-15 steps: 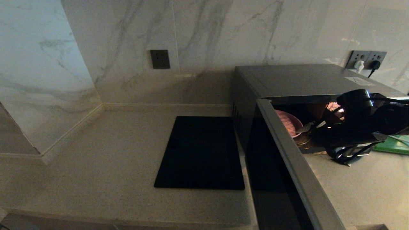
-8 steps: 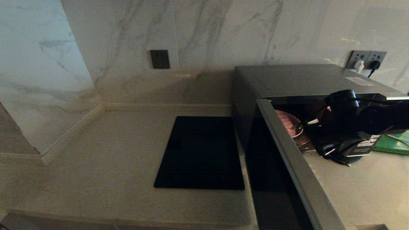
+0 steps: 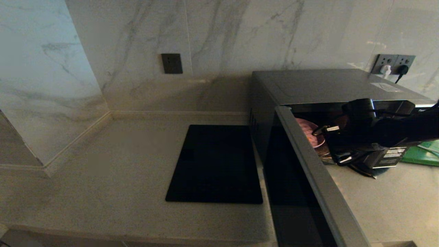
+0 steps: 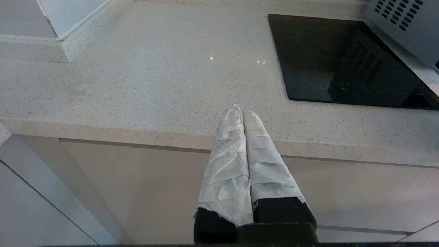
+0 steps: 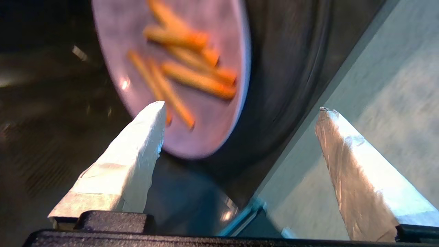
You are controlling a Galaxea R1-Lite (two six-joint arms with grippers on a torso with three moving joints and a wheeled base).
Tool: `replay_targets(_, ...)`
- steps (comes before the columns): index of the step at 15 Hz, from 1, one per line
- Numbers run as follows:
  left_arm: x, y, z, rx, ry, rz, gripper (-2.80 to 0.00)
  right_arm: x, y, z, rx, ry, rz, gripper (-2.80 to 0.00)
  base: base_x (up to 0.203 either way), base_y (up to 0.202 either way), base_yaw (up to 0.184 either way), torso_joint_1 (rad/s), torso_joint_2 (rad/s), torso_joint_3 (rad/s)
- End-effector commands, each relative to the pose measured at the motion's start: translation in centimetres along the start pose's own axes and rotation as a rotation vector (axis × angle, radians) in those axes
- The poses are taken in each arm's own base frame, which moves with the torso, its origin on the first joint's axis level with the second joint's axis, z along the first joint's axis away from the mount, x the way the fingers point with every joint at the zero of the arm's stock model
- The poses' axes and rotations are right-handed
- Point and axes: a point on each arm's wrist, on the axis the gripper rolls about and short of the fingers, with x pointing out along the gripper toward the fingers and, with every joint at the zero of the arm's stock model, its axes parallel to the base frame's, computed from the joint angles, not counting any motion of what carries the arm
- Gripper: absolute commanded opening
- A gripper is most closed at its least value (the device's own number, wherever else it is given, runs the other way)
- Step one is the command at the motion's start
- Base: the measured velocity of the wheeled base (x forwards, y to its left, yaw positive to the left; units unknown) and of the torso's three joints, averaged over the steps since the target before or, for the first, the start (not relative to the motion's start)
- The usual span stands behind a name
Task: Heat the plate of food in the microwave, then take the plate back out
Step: Take the plate out of the microwave
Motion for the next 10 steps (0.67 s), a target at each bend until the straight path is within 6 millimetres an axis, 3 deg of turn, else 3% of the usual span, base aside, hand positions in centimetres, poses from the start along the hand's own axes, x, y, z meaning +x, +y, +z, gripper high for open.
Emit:
replay_targets(1, 0.0, 0.0, 0.0, -0.001, 0.0, -0.001, -2.8, 0.74, -0.32, -0.04, 0.004, 0.001, -0.034, 0.0, 0.0, 0.0, 0.0, 0.0, 0.0, 0.0)
replay_targets(10, 0.01, 0.0, 0.01, -0.001, 0.001, -0.001, -2.8, 1.28, -1.09, -0.15, -0.034, -0.006, -0.146, 0.0, 0.0, 0.0, 0.0, 0.0, 0.0, 0.0)
